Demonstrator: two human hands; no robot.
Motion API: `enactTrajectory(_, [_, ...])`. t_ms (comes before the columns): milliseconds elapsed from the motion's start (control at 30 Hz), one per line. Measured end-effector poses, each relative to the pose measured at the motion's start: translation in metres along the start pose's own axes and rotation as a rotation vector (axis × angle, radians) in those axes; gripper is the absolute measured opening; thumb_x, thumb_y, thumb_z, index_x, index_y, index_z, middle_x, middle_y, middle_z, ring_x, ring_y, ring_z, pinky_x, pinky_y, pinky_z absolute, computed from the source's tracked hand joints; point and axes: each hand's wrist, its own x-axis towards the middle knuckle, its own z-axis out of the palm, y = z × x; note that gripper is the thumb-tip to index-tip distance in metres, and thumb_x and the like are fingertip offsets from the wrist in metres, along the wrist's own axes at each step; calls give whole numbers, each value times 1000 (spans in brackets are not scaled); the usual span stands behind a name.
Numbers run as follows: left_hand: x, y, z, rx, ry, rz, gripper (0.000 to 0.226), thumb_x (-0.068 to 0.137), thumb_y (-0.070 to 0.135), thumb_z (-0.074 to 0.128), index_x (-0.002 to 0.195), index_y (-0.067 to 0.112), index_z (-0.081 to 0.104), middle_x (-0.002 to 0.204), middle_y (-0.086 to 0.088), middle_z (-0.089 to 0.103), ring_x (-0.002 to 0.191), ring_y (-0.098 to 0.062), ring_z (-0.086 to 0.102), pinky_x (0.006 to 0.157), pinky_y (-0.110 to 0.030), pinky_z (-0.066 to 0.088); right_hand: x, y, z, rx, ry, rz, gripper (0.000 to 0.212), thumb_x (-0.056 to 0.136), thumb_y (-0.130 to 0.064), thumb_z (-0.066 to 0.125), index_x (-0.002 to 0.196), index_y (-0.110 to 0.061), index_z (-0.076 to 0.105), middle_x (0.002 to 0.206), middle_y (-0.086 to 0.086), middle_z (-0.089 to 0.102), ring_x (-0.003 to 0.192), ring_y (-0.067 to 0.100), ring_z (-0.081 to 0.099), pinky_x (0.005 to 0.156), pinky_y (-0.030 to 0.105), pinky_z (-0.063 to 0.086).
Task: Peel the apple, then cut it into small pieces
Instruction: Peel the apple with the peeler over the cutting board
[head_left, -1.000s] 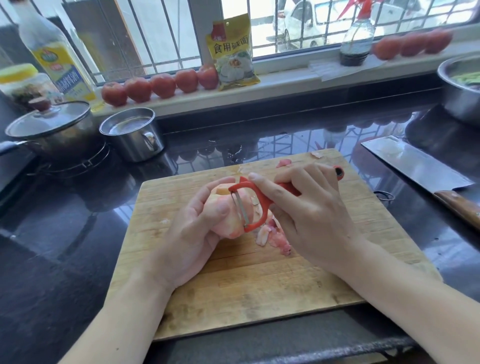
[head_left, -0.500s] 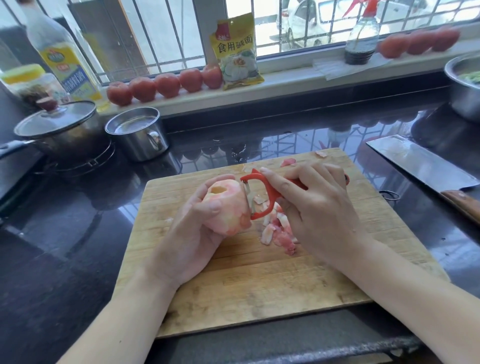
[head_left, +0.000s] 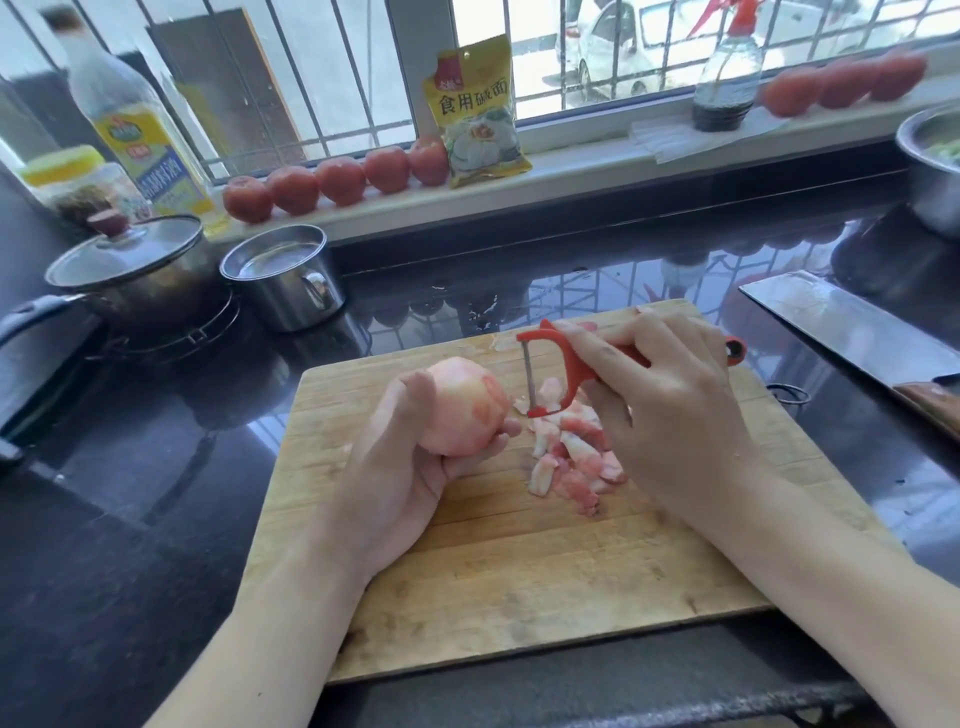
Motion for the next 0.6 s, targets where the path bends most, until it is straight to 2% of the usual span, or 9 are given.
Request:
enactTrajectory(67, [1,-2,0,88,-5,12,113,67,63,87,143,-5,38,129,-30,62,112,-45,66,96,-55,57,-1,-9,-3,66,15,-95,35,94,-11,66,129,-17,70,96,5,66,93,27,59,90,46,40])
enactTrajectory(100, [1,-3,1,114,-8,16,114,64,63,89,143,-1,37,129,-30,63,111,-45,66,96,-57,56,-1,-13,-4,81,14,-141,35,95,-10,65,129,-16,69,95,5,67,92,29,61,89,46,41])
enactTrajectory(200, [-1,-2,2,142,-17,11,105,56,63,92,132,12,40,117,-21,71,100,-34,72,80,-44,62,0,-18,-5,76,19,-218,34,99,-11,61,131,-16,67,94,5,66,87,31,62,90,43,39])
enactTrajectory(333, [-3,-2,4,182,-33,14,107,52,59,95,131,13,39,109,-13,73,97,-26,73,76,-32,60,-1,-19,-7,60,23,-217,38,96,-8,64,133,-16,66,94,6,65,86,31,61,89,43,39])
enactTrajectory(467, [-2,-3,2,168,-32,13,100,55,53,97,130,13,44,112,-11,73,99,-26,73,77,-34,60,-2,-17,-3,60,8,-162,43,92,-2,64,132,-17,67,95,6,65,90,32,62,86,48,42])
enactTrajectory(600, [-2,-4,-1,140,-32,7,92,58,51,97,127,13,49,114,-11,72,100,-24,71,79,-37,61,-2,-15,-3,98,-6,-121,40,94,-5,62,132,-16,68,96,6,66,92,32,62,87,49,43])
